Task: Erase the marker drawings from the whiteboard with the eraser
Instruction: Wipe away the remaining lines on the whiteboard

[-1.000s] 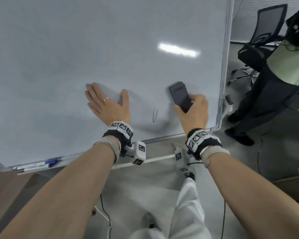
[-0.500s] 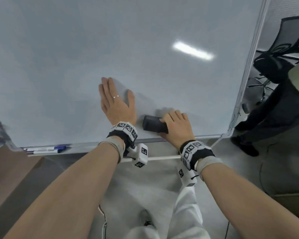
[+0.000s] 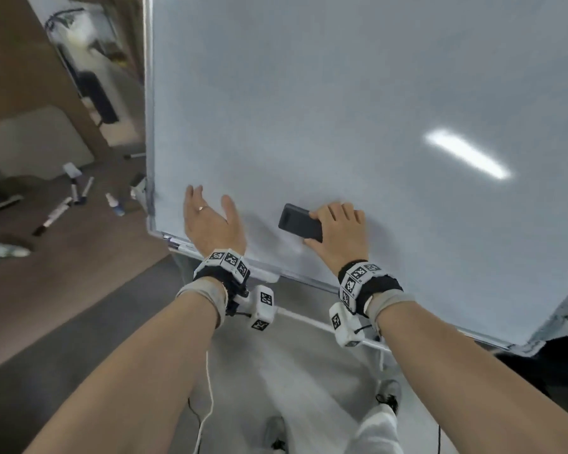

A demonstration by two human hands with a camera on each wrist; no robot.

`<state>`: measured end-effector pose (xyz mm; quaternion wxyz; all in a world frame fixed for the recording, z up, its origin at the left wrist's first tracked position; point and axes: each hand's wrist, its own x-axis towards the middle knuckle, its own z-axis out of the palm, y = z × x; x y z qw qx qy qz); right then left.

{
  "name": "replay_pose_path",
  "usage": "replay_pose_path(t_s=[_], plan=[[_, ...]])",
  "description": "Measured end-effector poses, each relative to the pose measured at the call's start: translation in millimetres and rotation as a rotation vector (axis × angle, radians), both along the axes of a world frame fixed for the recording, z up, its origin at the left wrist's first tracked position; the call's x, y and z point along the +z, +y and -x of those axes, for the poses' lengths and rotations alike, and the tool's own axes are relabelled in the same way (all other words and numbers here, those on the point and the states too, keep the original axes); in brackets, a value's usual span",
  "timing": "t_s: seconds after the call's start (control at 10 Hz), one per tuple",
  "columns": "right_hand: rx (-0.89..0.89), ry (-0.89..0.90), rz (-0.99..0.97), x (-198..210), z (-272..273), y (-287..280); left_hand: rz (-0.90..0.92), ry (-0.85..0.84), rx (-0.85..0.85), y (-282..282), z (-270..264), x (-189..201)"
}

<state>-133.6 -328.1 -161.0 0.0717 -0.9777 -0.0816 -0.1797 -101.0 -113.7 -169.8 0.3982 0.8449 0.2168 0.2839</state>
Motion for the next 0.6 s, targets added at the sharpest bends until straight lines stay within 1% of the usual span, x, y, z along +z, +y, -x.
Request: replay_pose_path(t_s=[0.1, 0.2, 0.3, 0.5, 0.6], plan=[[0.046, 0.114, 0.059, -23.6, -5.6, 42.9, 0.076, 0.122, 0.075, 47.5, 10.4, -23.5], [0.089, 0.211, 0.149, -41.5, -8.0, 82.2, 0.145, 0.344, 0.07, 83.3, 23.2, -50.4], [0.143, 0.262, 0.28, -46.1, -4.8, 107.5, 0.246, 0.534, 0.047, 101.9, 32.7, -67.7], [0.188, 0.35, 0.362, -45.4, 5.7, 122.0, 0.484, 0.605, -0.014, 94.9, 30.9, -67.8], [0.177, 0.318, 0.313, -39.6, 5.6, 121.2, 0.519, 0.601, 0.004, 86.8, 25.4, -63.7]])
